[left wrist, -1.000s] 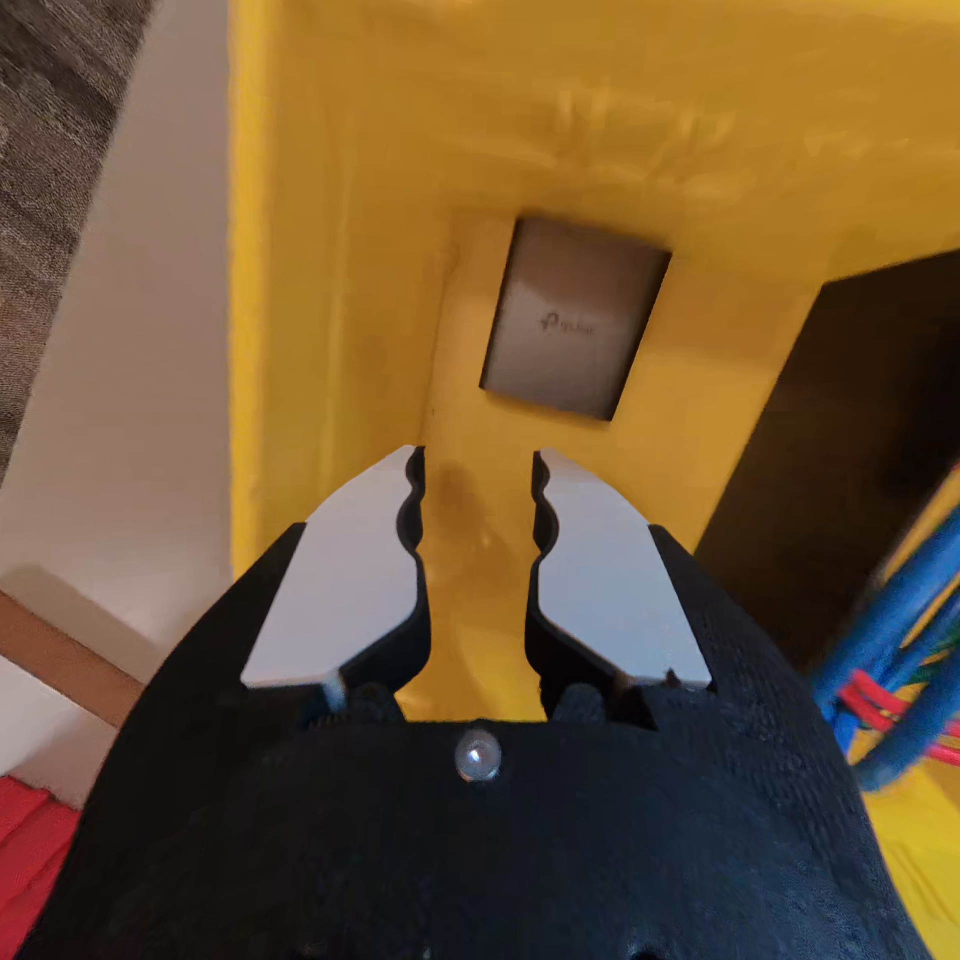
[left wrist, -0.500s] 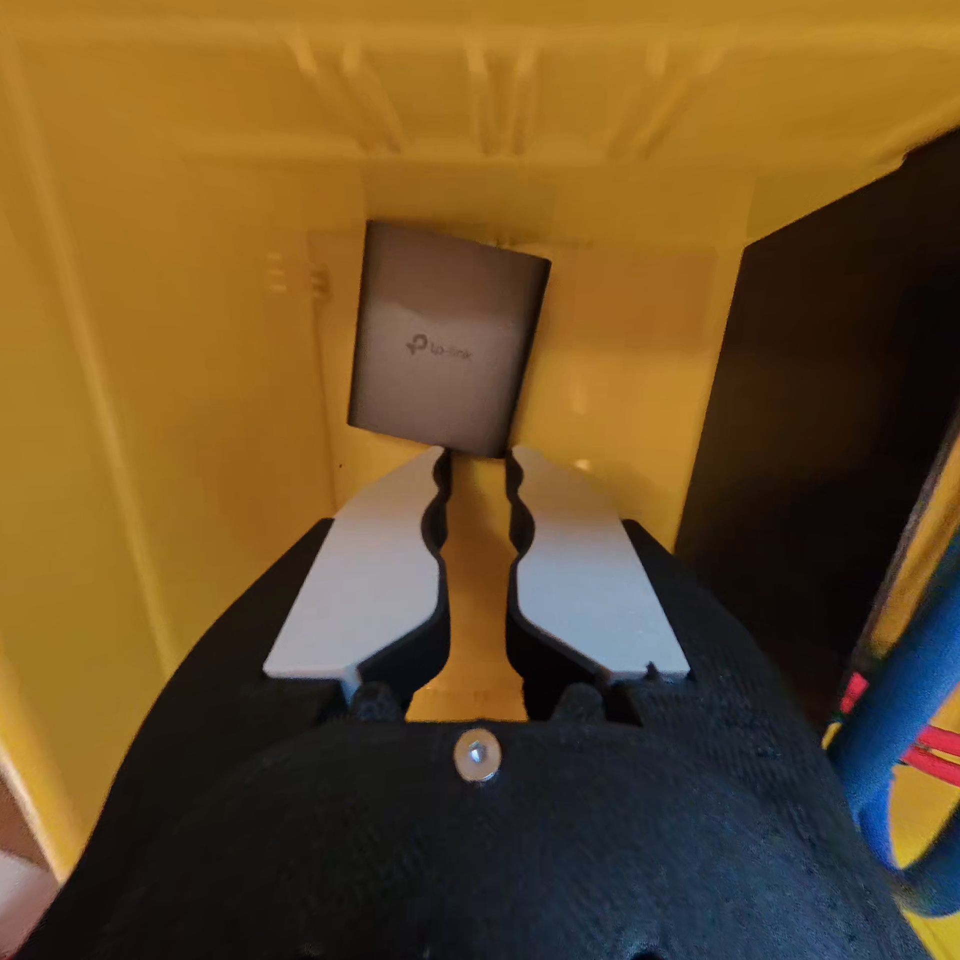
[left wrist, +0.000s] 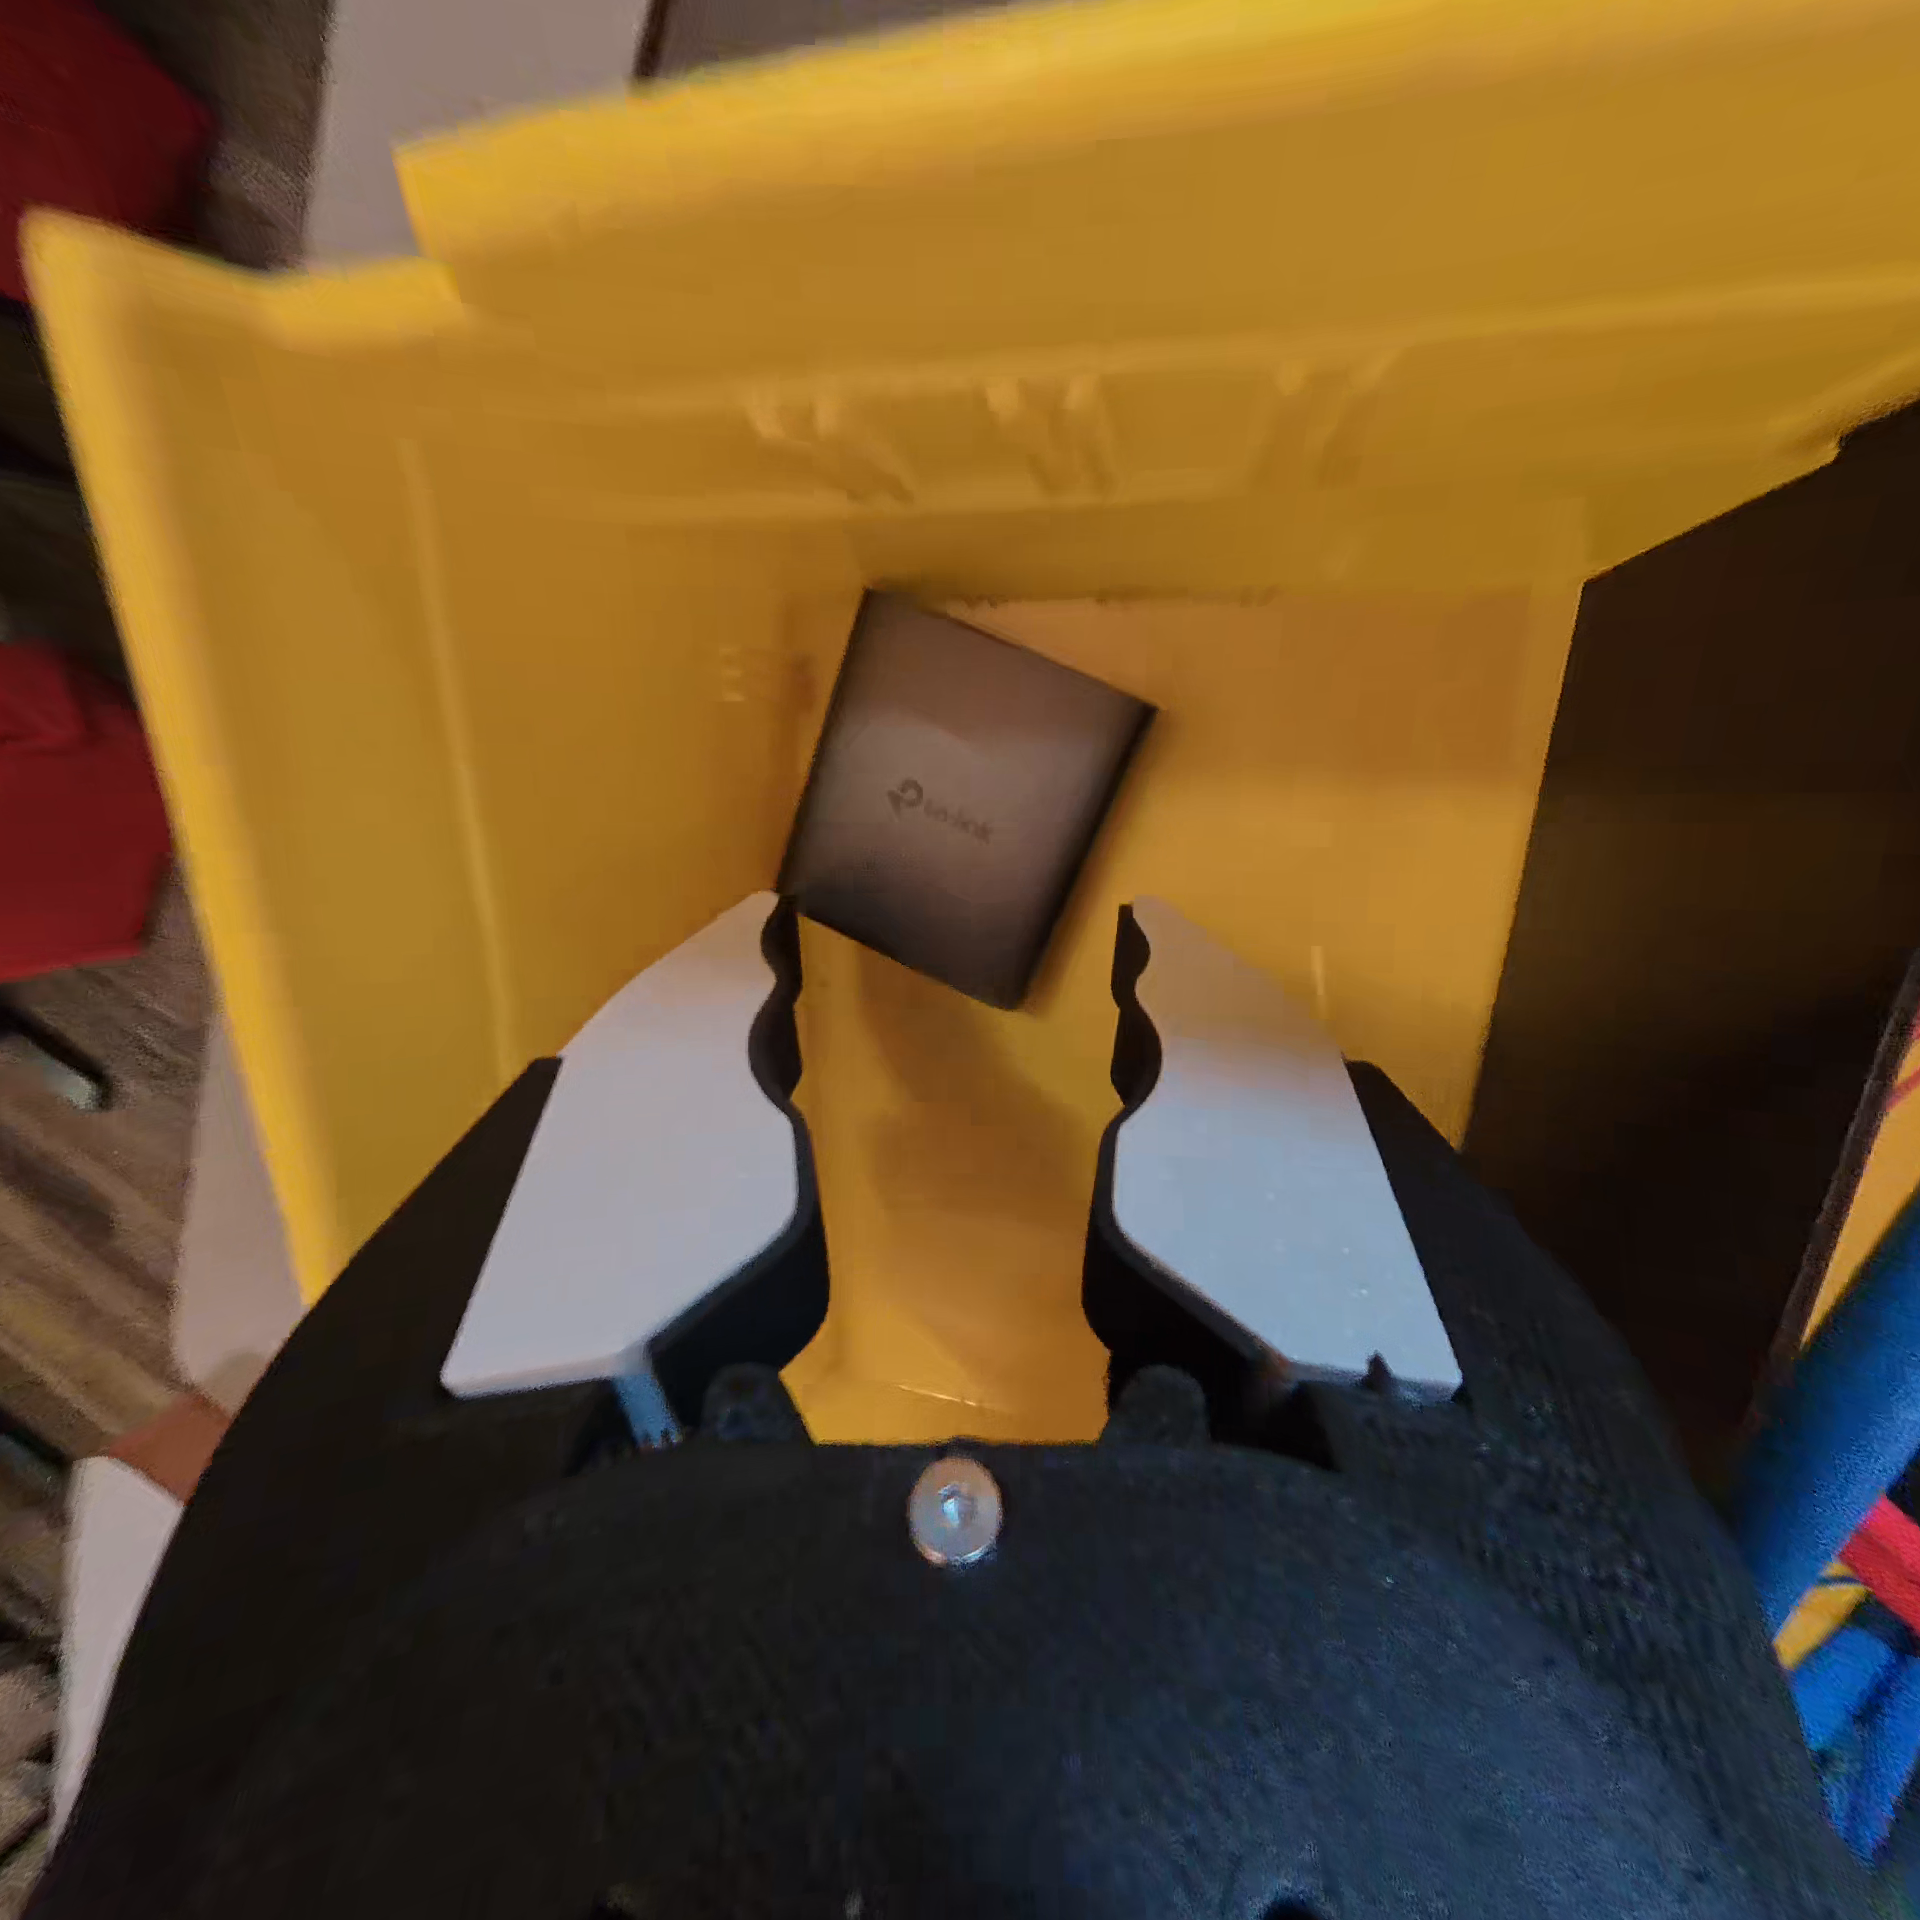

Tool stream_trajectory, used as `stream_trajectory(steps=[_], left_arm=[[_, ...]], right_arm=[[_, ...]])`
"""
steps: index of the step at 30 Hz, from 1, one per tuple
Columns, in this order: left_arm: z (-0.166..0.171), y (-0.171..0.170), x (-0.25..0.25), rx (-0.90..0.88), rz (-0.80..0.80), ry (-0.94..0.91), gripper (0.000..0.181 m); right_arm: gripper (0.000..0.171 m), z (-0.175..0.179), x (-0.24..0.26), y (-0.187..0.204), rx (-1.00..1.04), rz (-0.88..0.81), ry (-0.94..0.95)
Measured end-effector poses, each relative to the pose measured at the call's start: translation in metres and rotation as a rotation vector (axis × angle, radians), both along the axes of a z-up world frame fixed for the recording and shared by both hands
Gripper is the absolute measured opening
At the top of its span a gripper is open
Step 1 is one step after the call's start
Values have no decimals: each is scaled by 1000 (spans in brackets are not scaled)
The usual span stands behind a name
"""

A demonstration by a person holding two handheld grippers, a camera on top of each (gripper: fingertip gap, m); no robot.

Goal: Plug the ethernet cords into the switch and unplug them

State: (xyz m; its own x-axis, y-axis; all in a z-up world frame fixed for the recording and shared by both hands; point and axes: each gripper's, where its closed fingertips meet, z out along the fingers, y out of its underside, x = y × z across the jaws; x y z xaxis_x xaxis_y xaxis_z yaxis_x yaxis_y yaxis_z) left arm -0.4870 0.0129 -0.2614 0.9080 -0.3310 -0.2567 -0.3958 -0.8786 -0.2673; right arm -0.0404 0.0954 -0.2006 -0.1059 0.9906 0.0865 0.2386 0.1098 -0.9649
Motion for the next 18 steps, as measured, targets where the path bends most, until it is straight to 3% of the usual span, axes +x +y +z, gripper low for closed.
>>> stream_trajectory(steps=[1,5,8,12,18], left_arm=[[4,4,-1,16,-30,36,57],[0,12,3,-5,-91,68,65],[-8,15,7,-32,-68,-10,70],[-11,20,11,-30,-13,-104,63],[-8,12,11,-93,-49,-20,58]], right_arm=[[24,0,0,0,-2,2,0],[24,0,0,-1,-16,9,0],[24,1,0,-1,-31,10,7],[23,2,2,-1,-26,10,14],[23,2,4,-3,-13,14,18]])
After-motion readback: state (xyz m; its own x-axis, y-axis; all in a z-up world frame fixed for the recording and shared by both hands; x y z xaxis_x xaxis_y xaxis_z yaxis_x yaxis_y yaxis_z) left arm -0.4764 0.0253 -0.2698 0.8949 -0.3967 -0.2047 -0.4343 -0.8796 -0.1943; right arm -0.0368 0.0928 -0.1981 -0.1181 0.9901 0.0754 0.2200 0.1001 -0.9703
